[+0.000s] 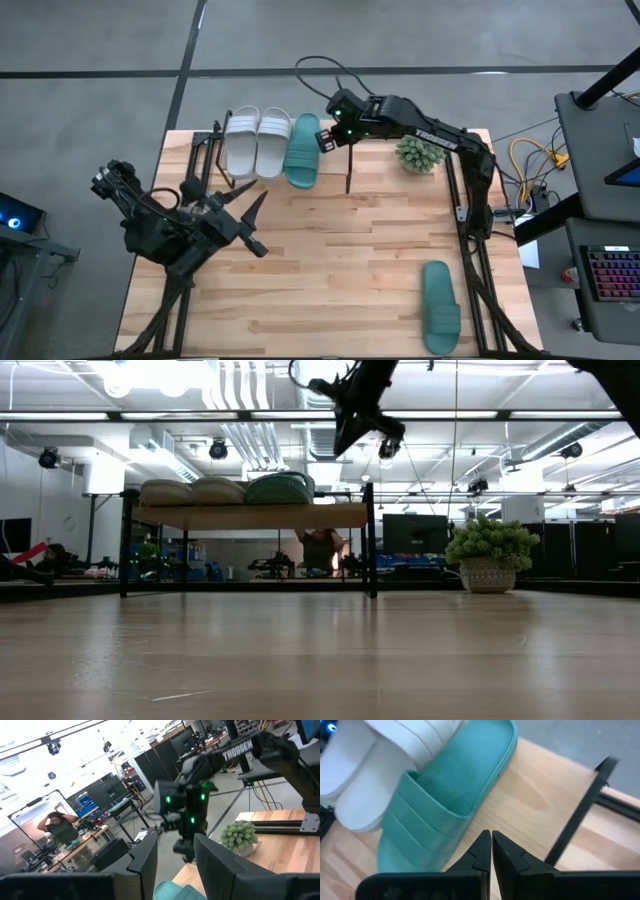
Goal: Pick and place slides into the shelf
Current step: Put the green slipper on the shelf
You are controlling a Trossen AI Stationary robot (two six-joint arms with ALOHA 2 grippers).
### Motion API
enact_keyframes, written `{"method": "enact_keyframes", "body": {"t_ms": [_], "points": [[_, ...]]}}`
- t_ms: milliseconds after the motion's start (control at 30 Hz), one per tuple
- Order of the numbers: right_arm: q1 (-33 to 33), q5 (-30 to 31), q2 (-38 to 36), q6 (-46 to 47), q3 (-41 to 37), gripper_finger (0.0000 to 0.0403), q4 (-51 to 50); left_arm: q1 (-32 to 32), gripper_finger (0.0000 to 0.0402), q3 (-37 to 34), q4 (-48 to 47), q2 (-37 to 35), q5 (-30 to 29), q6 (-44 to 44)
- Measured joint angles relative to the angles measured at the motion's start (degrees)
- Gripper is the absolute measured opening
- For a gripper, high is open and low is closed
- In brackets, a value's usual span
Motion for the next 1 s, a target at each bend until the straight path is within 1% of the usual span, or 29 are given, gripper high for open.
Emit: {"method": "enact_keyframes", "body": {"t_ms": [133, 433, 567, 833, 1000], "points": [[1.17, 2.4, -3.1, -0.49, -0.04, 0.0009, -0.44, 0.11, 0.0112, -2.48, 0.03, -0.03, -0.16, -0.97], [6.01, 4.22, -7.88, 1.83, -0.07, 0.0009, -1.69, 1.26, 0.0112, -6.3, 0.08, -0.01, -0.44, -1.36], [9.31, 4.65, -8.24, 3.47, -0.07, 0.0009, -4.34, 2.17, 0.0112, -7.1, 0.09, -0.01, -0.43, -1.36], [17.25, 10.09, -8.39, 10.25, -0.17, 0.0009, -12.84, 3.08, 0.0112, -7.1, 0.15, 0.04, -0.39, -1.36], [22.22, 12.67, -8.5, 14.49, -0.17, 0.0009, -14.92, 3.37, 0.0112, -7.12, 0.15, 0.04, -0.37, -1.36]]}}
